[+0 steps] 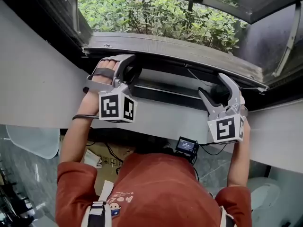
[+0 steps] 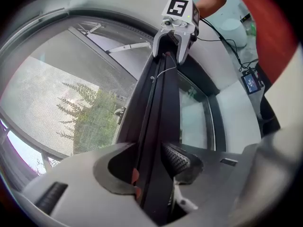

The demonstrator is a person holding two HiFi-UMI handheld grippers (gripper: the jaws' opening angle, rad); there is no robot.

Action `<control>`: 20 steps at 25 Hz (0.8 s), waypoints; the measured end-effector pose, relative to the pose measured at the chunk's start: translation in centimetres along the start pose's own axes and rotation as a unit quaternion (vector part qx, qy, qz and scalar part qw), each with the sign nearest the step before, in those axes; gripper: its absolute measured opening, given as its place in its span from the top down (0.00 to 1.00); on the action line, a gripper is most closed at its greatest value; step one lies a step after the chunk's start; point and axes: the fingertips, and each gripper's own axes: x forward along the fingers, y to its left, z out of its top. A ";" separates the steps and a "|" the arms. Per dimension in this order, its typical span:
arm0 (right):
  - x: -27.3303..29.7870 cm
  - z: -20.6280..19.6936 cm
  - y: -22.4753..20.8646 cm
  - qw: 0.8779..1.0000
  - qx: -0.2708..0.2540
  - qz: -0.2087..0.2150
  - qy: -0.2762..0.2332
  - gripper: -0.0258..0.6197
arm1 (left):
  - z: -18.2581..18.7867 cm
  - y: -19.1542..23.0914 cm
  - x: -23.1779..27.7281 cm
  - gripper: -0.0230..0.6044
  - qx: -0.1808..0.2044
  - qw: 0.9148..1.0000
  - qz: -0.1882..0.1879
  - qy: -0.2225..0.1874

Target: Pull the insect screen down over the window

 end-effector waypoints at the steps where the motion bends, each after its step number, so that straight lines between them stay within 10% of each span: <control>1: -0.2 -0.1 -0.1 1.000 0.001 0.000 0.001 0.46 | 0.2 0.0 0.1 0.71 0.000 1.000 0.000 0.000; 20: -0.4 -0.1 -0.3 0.999 -0.024 -0.028 -0.008 0.46 | 0.8 0.3 -0.6 0.69 -0.039 0.999 0.016 -0.022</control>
